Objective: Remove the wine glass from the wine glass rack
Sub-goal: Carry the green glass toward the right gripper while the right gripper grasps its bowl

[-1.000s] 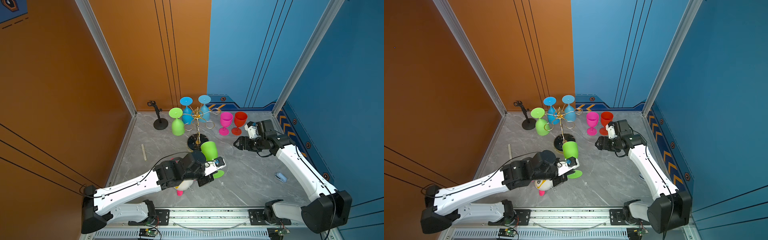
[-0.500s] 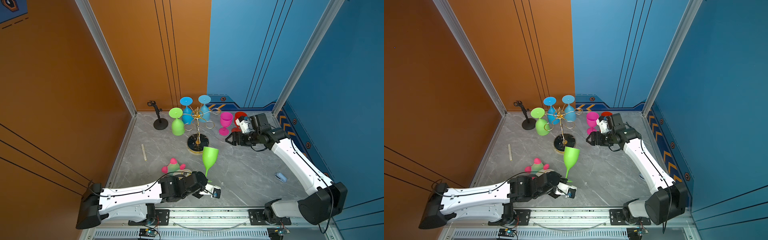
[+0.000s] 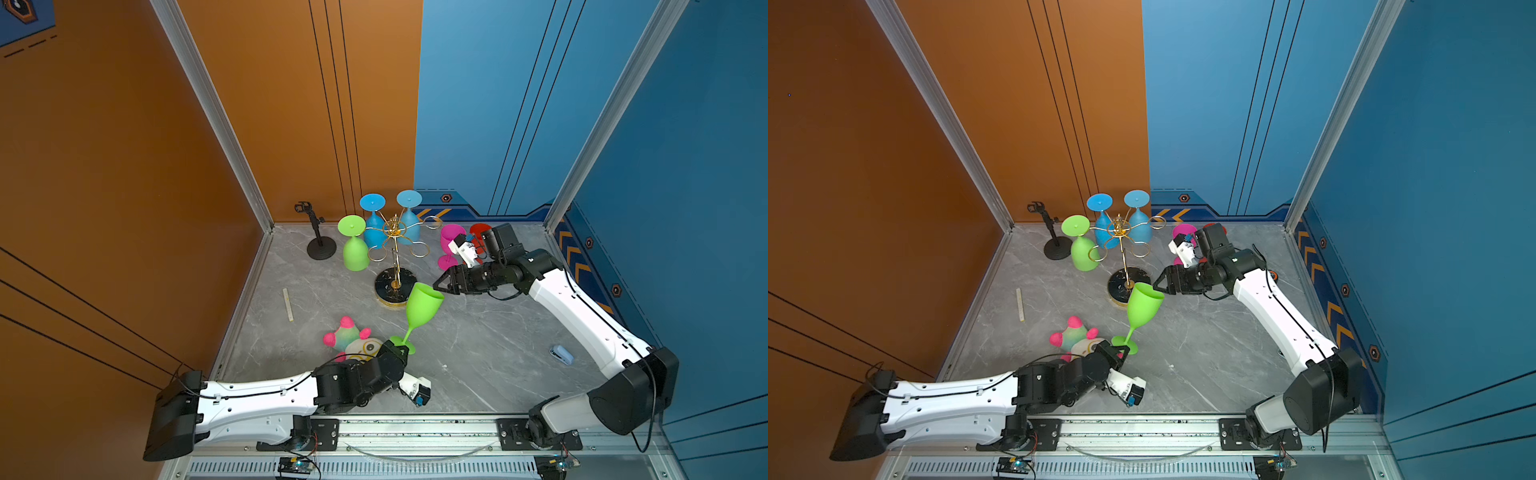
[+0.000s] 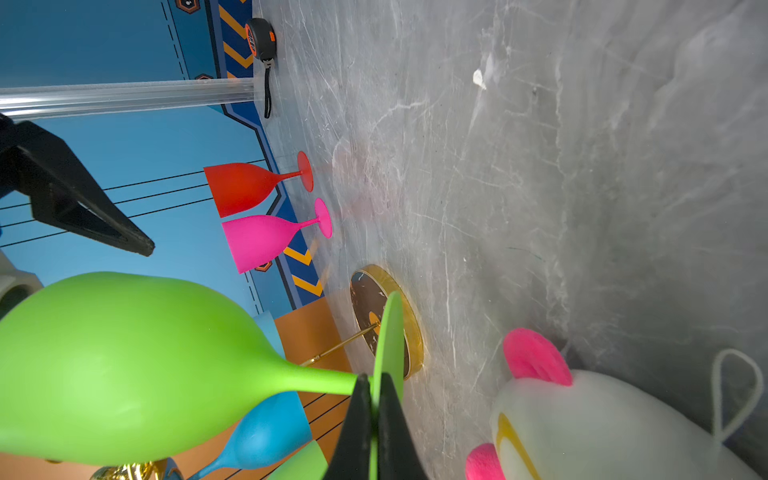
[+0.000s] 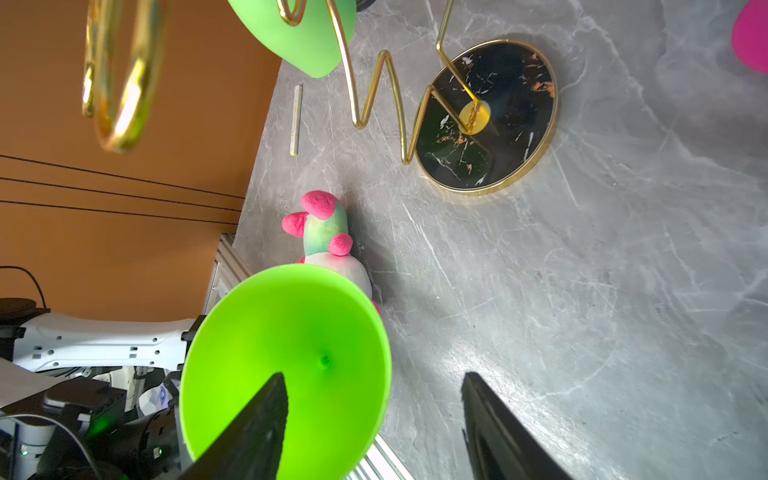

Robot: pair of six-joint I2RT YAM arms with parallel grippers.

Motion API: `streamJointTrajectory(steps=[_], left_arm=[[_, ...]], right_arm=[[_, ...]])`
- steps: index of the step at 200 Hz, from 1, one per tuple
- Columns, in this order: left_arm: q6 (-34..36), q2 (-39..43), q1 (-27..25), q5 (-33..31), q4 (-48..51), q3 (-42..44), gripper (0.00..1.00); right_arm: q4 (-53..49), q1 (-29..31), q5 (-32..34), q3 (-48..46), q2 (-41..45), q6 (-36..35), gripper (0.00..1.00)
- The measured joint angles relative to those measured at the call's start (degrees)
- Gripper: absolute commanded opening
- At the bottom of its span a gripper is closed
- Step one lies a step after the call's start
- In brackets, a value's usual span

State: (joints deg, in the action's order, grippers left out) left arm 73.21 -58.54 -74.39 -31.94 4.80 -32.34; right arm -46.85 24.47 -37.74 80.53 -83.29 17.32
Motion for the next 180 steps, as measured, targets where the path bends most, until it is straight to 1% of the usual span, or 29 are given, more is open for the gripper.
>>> streamJointTrajectory(steps=[56,107,180], left_arm=[[7.06,-0.42,0.0,-3.63,-7.1,2.32,0.0],[11.91,-0.83,0.0,-5.44,-10.21,3.98,0.0],[15.41,-1.42,0.07,-6.58,-11.93,4.92,0.0]], right_arm=[[-1.2,0.72,-1.18,0.13,-1.88,-1.01,0.45],[-1.66,0.79,-1.55,0.44,-2.6,-1.27,0.28],[-1.66,1.09,-1.81,0.63,-2.62,-1.44,0.14]])
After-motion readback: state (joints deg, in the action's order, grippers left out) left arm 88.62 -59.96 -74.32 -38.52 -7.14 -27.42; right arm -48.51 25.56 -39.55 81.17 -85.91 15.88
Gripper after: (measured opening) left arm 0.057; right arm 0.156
